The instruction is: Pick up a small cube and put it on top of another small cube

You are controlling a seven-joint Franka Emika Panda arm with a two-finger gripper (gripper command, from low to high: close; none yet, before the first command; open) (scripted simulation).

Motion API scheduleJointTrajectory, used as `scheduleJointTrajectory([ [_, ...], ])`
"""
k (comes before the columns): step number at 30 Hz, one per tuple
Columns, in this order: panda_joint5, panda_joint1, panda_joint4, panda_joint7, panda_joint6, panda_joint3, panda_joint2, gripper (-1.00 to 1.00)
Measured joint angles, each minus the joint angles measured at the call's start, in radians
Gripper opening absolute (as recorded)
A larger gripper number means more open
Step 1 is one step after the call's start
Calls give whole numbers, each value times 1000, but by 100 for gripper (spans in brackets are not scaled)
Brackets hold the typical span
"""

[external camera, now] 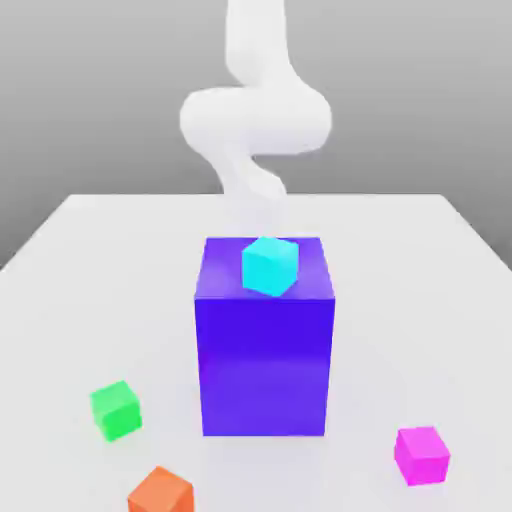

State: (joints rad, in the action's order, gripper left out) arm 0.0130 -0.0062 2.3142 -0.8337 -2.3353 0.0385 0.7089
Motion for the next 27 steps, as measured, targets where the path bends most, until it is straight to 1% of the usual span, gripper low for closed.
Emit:
scheduleJointTrajectory([
  [14, 115, -3, 79, -220, -198, 200, -513, 0],
  [20, 173, 53, 113, -320, -281, 239, -731, 0],
  [27, 197, 116, 147, -401, -389, 257, -979, 0],
])
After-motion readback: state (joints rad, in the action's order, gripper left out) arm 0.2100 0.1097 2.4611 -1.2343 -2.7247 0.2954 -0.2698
